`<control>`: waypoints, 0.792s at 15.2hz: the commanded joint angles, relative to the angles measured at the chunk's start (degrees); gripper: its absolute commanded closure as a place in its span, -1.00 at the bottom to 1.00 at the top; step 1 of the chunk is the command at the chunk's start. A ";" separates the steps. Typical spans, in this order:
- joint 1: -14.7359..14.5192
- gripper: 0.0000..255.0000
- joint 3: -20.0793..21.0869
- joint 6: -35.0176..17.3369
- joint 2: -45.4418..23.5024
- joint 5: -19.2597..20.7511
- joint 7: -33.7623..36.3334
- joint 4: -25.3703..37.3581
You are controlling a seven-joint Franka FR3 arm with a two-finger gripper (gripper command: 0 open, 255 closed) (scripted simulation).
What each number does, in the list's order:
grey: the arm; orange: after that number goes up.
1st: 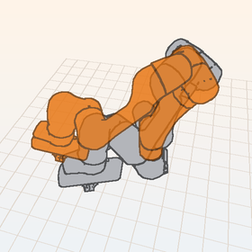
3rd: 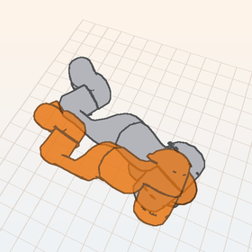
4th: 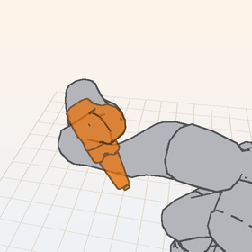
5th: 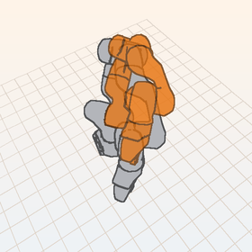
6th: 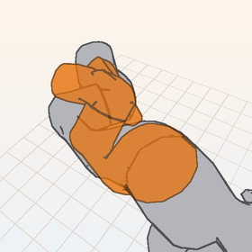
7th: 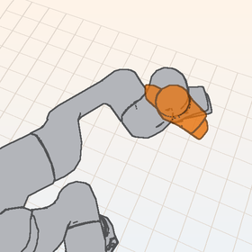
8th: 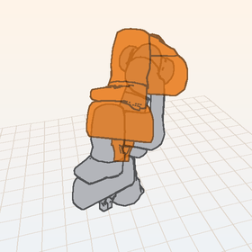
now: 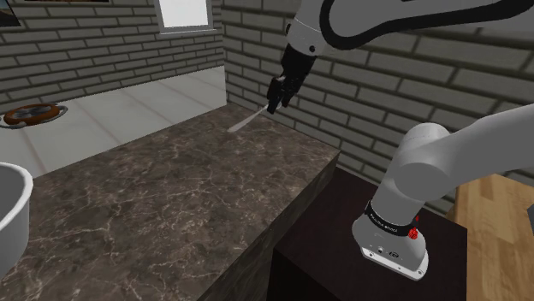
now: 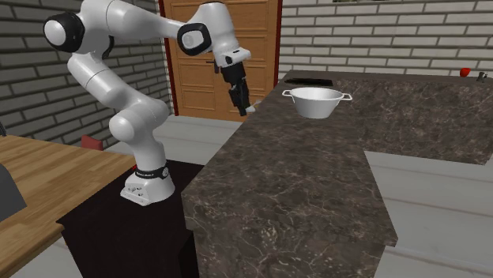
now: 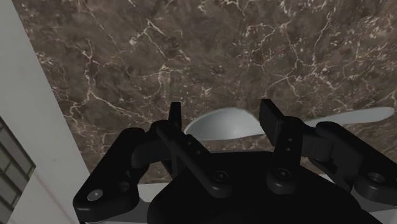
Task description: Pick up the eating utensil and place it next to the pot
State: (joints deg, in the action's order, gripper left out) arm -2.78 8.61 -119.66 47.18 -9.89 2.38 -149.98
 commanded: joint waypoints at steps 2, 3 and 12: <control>0.11 1.00 -0.15 1.99 0.11 0.24 0.16 1.85; -0.19 1.00 1.12 1.26 -1.49 -0.19 1.38 2.87; -0.37 1.00 12.36 -3.69 -17.00 -0.59 12.59 14.73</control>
State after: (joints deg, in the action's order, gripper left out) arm -3.37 19.67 -123.22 32.31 -10.79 13.50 -137.39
